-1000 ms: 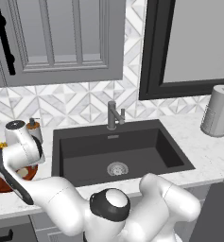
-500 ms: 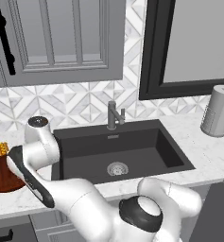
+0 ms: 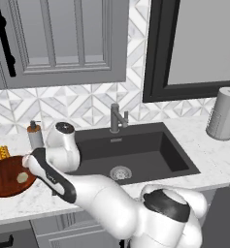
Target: Pick the garlic from the sink and place it in the bowl. Then pick the bowl and place it in the microwave. Then close the microwave door and press the start button.
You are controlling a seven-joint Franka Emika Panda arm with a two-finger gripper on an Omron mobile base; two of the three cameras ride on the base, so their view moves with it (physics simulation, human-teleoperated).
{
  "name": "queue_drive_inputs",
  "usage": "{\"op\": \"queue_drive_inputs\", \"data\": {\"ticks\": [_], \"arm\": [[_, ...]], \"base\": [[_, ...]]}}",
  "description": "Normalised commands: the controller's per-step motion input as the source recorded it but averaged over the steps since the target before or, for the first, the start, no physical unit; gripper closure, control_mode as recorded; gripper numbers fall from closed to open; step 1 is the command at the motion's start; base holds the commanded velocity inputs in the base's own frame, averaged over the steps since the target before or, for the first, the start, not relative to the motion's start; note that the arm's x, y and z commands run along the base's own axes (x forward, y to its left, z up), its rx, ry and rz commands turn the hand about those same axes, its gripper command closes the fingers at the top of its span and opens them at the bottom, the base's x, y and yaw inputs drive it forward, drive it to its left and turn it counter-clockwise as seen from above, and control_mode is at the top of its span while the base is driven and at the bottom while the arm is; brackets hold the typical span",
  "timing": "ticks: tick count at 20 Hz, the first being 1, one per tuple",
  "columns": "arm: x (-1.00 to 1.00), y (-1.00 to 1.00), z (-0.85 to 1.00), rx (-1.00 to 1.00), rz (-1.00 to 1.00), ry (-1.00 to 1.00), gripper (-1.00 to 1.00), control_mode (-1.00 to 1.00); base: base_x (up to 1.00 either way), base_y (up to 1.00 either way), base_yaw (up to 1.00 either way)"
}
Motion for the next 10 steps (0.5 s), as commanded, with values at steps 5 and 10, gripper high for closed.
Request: {"op": "queue_drive_inputs", "data": {"ticks": [5,10], "arm": [[0.33,0.08,-0.01,0.01,0.00,0.14,-1.00,-1.00],[0.36,0.38,-0.02,0.00,0.00,0.17,-1.00,-1.00]], "base": [[0.00,0.00,0.00],[0.00,0.00,0.00]]}}
